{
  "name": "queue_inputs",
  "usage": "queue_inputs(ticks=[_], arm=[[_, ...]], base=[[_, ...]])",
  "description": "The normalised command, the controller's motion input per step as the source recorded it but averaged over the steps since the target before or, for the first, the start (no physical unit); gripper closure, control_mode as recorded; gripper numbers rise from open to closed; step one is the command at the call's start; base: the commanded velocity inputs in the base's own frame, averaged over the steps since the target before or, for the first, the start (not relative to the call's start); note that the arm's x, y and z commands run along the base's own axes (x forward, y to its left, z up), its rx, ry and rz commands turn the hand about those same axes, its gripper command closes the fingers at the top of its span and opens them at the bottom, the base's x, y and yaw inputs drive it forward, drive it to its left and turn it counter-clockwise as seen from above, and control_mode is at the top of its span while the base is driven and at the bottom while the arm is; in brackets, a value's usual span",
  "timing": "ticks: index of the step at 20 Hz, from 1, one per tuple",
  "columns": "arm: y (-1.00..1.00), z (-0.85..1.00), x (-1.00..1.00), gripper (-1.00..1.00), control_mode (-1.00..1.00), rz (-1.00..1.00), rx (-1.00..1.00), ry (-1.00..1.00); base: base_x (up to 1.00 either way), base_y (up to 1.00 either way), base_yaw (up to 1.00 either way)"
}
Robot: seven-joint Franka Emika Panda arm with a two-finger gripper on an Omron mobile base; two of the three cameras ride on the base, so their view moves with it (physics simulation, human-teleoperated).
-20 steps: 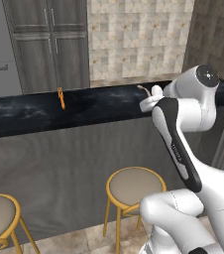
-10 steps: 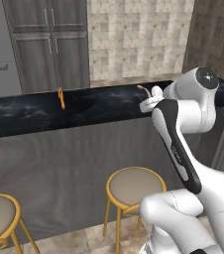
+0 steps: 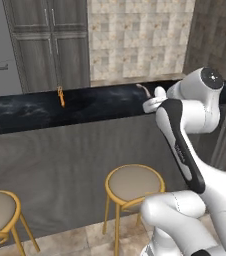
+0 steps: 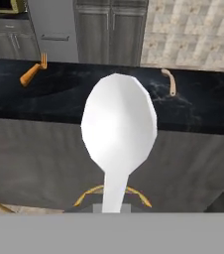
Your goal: Pick up the metallic utensils from the counter and place them in the open drawer. Make sure not to pick up any wooden utensils.
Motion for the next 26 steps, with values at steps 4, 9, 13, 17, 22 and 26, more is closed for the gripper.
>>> queue_inputs(ticks=[4,9,13,17,22,26], arm=[[0.00,0.00,0.00,1.00,1.00,0.00,0.00,0.00],[0.00,0.00,0.00,1.00,1.00,0.00,0.00,0.00],[0.00,0.00,0.00,1.00,1.00,0.00,0.00,0.00],[0.00,0.00,0.00,1.00,1.00,0.00,0.00,0.00],[0.00,0.00,0.00,1.00,1.00,0.00,0.00,0.00],[0.00,0.00,0.00,1.00,1.00,0.00,0.00,0.00]], base=[[-0.85,-0.42,0.00],[-0.25,-0.83,0.00],[0.00,-1.00,0.00],[0.00,-1.00,0.00],[0.00,-1.00,0.00],[0.00,-1.00,0.00]])
